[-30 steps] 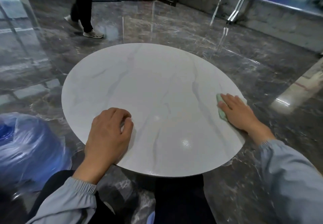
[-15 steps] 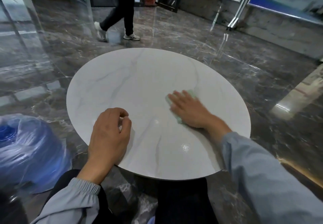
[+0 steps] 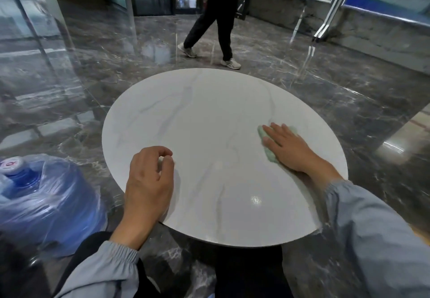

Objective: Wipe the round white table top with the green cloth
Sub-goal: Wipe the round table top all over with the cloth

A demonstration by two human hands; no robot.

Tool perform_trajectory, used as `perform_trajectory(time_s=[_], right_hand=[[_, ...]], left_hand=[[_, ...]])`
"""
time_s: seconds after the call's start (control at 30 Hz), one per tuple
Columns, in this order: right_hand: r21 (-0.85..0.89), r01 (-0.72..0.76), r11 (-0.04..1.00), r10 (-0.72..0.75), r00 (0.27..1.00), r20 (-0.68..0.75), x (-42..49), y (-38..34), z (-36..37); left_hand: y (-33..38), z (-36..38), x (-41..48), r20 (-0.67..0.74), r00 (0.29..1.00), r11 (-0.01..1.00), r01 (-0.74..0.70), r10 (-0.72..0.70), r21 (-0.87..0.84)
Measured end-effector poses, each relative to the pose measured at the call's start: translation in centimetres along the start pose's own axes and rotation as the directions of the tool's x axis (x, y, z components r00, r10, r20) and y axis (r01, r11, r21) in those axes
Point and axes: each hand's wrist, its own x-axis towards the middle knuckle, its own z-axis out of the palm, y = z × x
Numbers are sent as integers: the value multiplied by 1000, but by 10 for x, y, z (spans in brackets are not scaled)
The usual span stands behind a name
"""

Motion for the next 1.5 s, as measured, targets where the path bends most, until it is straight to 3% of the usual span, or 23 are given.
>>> perform_trajectory(time_s=[0.07,0.2,0.33,0.43,0.53,0.67,0.73,0.8,0.9,1.03,1.13,1.2,1.27,1.37,1.5], right_hand=[[7,-158,987,158,987,13,-1,43,-10],[11,-314,949,314,949,-18,6,108,-10],[-11,-382,924,382,924,-13,17,98,-14],[-24,-274,961,274,962,16,27,61,-10],[-88,-24,996,29,998,47,23,3,1],[-24,242,970,-241,969,50,-7,-66,11],[-1,293,956,-293,955,47,-8,-60,11],[19,231,973,-232,972,47,5,-31,5],[16,-6,1000,6,1000,17,25,30,-9],[-3,-277,961,277,961,-4,48,112,-22],[-28,-343,939,342,939,-35,93,172,-12],[-16,-387,922,387,922,-4,102,152,-17],[-36,-329,944,329,944,7,106,108,-23],[-94,-84,992,89,995,44,122,37,-18],[-61,266,962,-262,963,71,98,-89,3]], left_hand=[[0,1,1,1,1000,1000,0,0,12],[-1,7,2,49,997,982,-66,58,177],[0,10,2,148,984,923,-151,104,353],[0,10,2,160,980,903,-172,118,392],[0,13,2,171,976,879,-199,137,433],[-1,14,4,217,967,836,-227,132,500],[-1,13,4,225,967,828,-223,120,515],[-1,14,5,229,966,820,-225,118,527],[-1,14,4,217,968,819,-224,125,528],[-4,15,3,188,969,837,-236,163,494],[-5,17,3,162,968,839,-247,191,485],[-5,16,4,150,971,847,-235,185,477],[-6,16,4,150,972,853,-231,180,468],[-6,15,3,138,974,865,-225,181,449],[-6,15,3,107,985,903,-168,136,395]])
